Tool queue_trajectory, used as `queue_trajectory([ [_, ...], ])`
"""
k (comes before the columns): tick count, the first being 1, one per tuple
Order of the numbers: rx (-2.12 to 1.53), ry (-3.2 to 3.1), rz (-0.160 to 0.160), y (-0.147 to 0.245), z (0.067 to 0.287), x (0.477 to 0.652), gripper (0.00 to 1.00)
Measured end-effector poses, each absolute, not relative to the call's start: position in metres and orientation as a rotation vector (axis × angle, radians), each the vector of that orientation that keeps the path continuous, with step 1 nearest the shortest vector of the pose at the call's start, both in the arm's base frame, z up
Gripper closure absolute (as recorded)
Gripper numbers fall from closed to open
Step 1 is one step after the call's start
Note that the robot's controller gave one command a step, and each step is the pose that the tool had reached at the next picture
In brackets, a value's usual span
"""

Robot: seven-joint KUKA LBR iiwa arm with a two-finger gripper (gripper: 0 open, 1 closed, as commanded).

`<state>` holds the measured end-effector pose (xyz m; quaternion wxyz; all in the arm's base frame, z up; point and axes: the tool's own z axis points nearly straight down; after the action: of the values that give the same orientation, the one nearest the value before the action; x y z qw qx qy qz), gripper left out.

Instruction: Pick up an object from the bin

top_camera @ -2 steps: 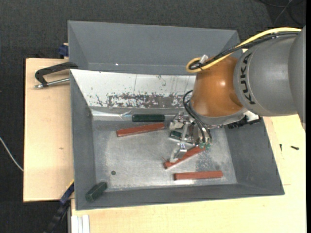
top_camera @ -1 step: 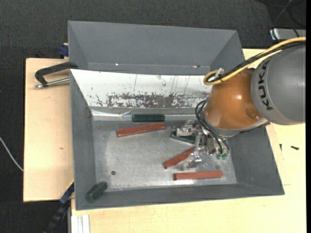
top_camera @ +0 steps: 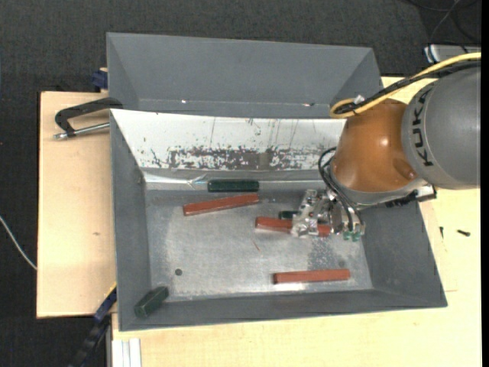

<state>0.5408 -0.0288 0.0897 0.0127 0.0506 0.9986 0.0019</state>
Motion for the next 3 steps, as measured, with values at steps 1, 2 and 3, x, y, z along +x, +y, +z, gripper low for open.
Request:
queue_trajectory([
  [1, 0.157, 3.133, 0.004, -0.029, 0.085, 0.535, 0.00],
  [2, 0.158, 3.130, 0.004, -0.029, 0.085, 0.536, 0.00],
  [3, 0.096, 3.134, 0.005, 0.013, 0.079, 0.606, 1.00],
])
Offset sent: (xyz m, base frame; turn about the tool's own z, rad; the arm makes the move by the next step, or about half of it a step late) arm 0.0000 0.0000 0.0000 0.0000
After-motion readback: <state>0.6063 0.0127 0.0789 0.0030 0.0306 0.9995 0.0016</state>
